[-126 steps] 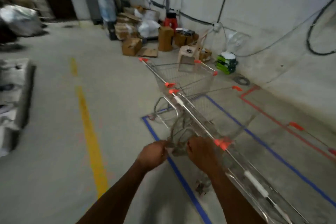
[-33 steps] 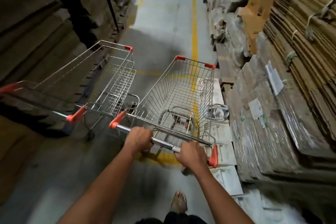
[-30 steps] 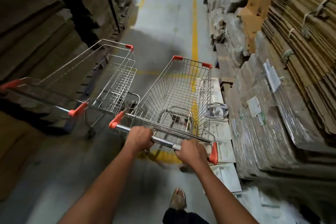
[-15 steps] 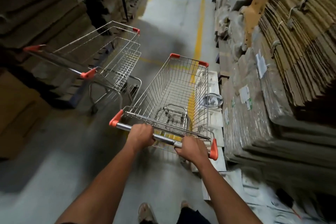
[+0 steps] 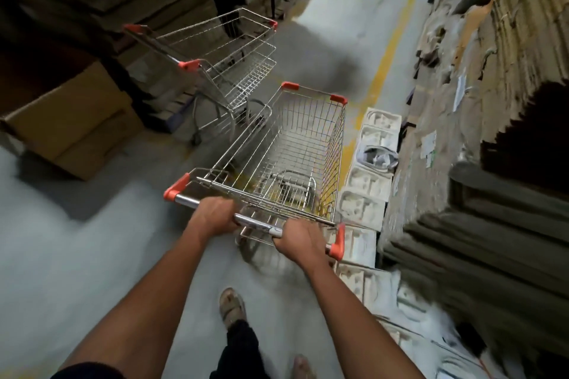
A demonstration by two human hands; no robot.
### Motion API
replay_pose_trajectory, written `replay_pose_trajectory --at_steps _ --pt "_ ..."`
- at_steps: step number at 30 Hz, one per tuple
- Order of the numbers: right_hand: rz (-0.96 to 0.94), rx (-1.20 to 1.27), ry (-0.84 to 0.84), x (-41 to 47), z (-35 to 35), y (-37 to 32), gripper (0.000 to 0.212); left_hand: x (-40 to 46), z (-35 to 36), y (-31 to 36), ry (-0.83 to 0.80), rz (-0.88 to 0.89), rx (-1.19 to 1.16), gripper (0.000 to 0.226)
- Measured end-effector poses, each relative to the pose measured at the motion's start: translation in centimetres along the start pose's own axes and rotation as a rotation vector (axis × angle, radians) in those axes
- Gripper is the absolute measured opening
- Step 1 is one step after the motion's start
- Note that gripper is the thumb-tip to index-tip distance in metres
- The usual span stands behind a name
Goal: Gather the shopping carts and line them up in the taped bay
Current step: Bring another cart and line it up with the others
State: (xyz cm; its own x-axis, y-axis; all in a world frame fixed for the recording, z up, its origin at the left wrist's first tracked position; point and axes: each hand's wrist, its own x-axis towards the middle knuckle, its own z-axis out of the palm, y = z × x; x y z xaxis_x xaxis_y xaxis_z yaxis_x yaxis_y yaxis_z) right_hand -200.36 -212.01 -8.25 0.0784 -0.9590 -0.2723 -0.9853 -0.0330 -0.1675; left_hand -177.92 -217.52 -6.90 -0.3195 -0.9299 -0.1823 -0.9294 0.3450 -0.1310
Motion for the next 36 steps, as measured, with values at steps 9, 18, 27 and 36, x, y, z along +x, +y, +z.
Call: replay_pose_trajectory --at_steps 9,18,27,36 --pt "-0.206 -0.083 -0.025 -12.5 3.1 0.8 0.024 -15.4 2.9 6.0 -0.088 -0.205 -0.029 0.029" --pt "-0.401 -0.229 0.010 -21.3 6.4 2.6 0.032 -28.2 7.3 12.9 -0.053 -0.362 -0.085 0.037" --pt "-0.599 -0.353 0.035 -27.3 7.5 5.9 0.036 -38.0 6.8 22.1 -0.055 -0.521 -0.123 0.038" --pt "-0.825 -0.439 0.035 -32.2 8.5 9.2 0.044 -46.1 6.7 28.8 -0.138 -0.518 -0.317 0.031"
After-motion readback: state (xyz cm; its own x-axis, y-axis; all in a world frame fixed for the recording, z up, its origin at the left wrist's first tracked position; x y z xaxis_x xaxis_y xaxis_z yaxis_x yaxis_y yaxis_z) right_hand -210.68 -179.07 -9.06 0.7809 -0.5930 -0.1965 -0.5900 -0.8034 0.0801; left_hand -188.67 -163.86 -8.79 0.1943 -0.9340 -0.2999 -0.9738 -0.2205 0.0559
